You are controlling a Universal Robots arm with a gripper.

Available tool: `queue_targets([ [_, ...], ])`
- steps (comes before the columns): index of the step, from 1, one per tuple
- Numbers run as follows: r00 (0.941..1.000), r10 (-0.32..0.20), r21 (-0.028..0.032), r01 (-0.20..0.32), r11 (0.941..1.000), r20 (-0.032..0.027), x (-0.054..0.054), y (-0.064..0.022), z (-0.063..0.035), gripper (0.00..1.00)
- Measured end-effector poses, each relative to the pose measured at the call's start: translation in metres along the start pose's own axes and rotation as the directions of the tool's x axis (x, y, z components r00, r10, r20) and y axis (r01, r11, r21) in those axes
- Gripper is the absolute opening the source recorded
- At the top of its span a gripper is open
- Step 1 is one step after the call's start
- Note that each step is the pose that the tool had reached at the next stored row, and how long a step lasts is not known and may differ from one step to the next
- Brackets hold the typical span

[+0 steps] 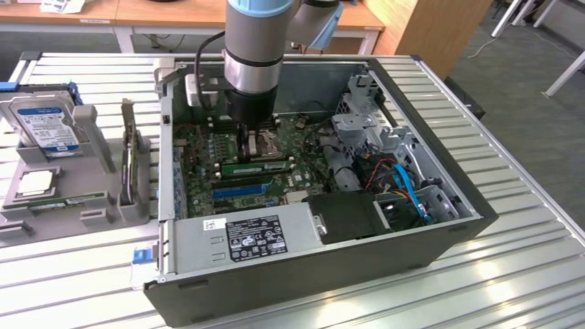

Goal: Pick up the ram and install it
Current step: 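Press down the ram until it locks into place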

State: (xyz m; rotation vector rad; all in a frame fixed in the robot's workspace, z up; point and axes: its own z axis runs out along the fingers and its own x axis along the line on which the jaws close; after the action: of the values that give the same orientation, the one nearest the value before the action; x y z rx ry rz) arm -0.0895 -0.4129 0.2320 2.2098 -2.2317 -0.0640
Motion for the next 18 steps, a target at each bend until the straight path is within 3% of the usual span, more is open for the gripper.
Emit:
queue_targets([
  [18, 1.0, 0.0, 0.0, 0.0, 1.0, 0.0001, 0.0001, -0.0002, 0.0041, 0.1],
])
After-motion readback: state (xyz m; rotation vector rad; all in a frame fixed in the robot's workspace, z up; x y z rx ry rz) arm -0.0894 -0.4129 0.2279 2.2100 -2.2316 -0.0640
